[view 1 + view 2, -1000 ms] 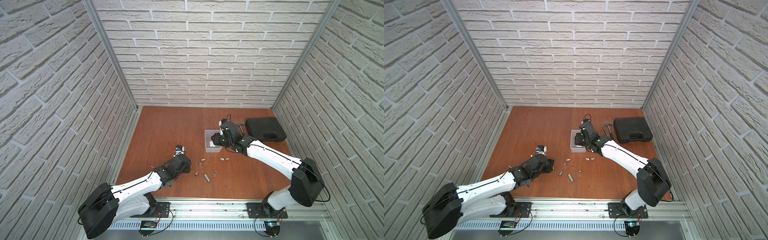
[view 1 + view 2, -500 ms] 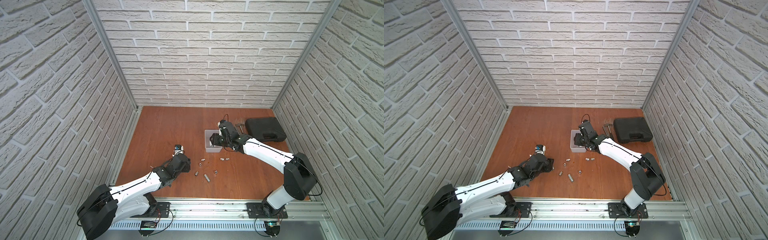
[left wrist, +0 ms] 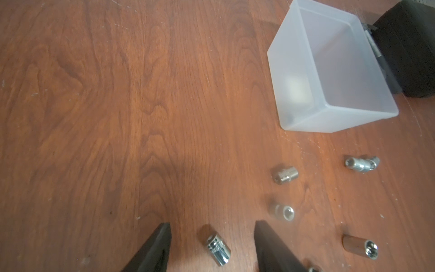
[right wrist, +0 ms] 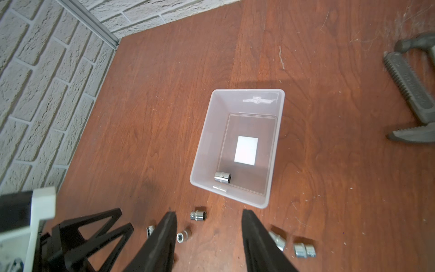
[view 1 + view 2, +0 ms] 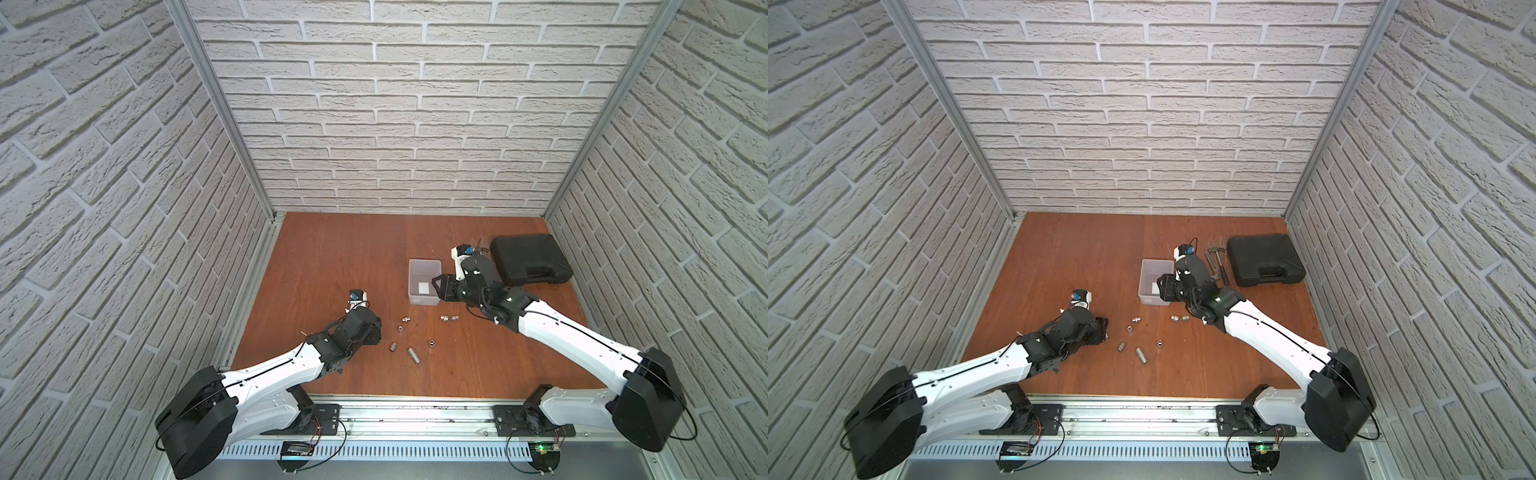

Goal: Put the socket on the desktop into the storage box
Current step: Place the socket head in the storage box, then pick up the socket head at the center of the board.

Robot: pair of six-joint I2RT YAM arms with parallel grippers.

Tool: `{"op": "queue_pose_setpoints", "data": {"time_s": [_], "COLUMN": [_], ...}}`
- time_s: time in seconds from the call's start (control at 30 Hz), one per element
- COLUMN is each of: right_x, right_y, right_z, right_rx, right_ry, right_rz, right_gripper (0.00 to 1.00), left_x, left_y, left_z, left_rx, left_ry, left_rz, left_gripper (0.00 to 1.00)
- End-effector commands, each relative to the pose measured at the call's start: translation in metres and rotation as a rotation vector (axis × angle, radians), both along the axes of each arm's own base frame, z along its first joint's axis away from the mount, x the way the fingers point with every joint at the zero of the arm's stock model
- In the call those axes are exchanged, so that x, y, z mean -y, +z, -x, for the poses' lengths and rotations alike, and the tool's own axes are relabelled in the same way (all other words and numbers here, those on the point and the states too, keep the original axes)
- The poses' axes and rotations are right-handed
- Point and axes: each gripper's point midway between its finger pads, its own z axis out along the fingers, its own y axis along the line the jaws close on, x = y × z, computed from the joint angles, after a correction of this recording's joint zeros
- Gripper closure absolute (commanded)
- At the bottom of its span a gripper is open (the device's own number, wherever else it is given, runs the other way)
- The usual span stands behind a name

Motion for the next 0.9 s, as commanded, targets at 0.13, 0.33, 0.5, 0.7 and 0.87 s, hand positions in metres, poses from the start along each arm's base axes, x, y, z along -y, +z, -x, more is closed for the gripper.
{"op": "queue_pose_setpoints", "data": {"time_s": [0.13, 0.33, 0.5, 0.7, 0.87], "right_x": [0.019, 0.037, 0.038, 0.043, 0.047], "right_y": [-0.023, -0.038, -0.039, -0.033, -0.031], "right_z": [0.053, 0.075, 0.077, 0.077, 0.079], "right_rx": [0.039, 0.018, -0.004, 0.001, 0.008], "right_ry": [-0.002, -0.052, -0.059, -0.074, -0.083], "right_rz": [-0.079, -0.112, -0.103, -0.092, -0.088], "right_gripper": [0.65, 0.69, 0.69, 0.69, 0.69], "left_x": [-0.004, 0.0, 0.004, 0.02, 0.025], "left_y": [-0.026, -0.024, -0.029, -0.024, -0.018], "left_z": [0.011, 0.012, 0.014, 0.023, 0.032], "left_rx": [-0.069, -0.081, -0.115, -0.191, -0.255], "left_ry": [0.008, -0.002, -0.007, -0.135, -0.248], "left_rz": [-0.053, -0.039, -0.044, -0.074, -0.085], "left_gripper": [0.42, 0.42, 0.46, 0.46, 0.41]}}
